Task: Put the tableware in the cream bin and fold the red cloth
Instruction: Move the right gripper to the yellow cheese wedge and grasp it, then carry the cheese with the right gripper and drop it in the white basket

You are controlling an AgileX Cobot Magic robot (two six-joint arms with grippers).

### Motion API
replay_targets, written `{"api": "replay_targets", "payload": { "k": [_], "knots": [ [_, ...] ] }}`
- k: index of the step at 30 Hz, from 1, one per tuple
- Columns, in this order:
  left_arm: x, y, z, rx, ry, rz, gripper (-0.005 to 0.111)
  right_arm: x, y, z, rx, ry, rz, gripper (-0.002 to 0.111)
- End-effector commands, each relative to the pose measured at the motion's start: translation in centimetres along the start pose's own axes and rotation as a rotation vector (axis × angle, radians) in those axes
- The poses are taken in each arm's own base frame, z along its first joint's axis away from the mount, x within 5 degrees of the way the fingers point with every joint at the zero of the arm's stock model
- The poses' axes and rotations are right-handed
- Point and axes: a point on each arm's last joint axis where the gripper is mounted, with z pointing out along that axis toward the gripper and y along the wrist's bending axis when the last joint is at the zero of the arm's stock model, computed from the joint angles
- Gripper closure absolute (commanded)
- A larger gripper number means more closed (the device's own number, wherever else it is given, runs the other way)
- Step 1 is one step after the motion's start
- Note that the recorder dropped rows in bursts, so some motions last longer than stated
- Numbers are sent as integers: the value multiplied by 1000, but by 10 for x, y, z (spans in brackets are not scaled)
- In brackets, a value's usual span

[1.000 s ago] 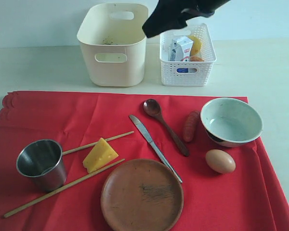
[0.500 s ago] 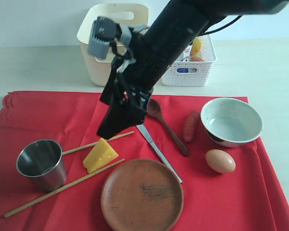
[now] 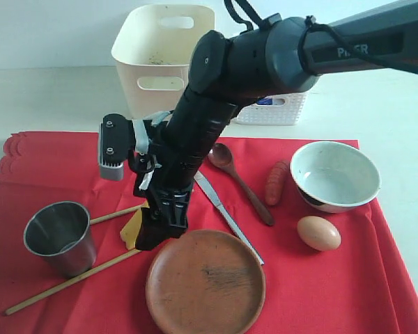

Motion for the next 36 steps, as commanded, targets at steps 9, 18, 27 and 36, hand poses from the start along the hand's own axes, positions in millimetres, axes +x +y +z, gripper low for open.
{"api": "replay_targets", "payload": {
  "k": [9,18,27,36],
  "knots": [
    [0,0,0,8,-10,1,107,13,-10,24,32,26,-5,25],
    [0,0,0,8,-10,1,107,12,-12,24,49,26,-7,75],
    [0,0,0,8,-10,1,107,6,-9,13,50,12,7,108],
    [0,0,0,8,-10,1,107,-15,-1,-42,185,-22,4,108]
  ]
}}
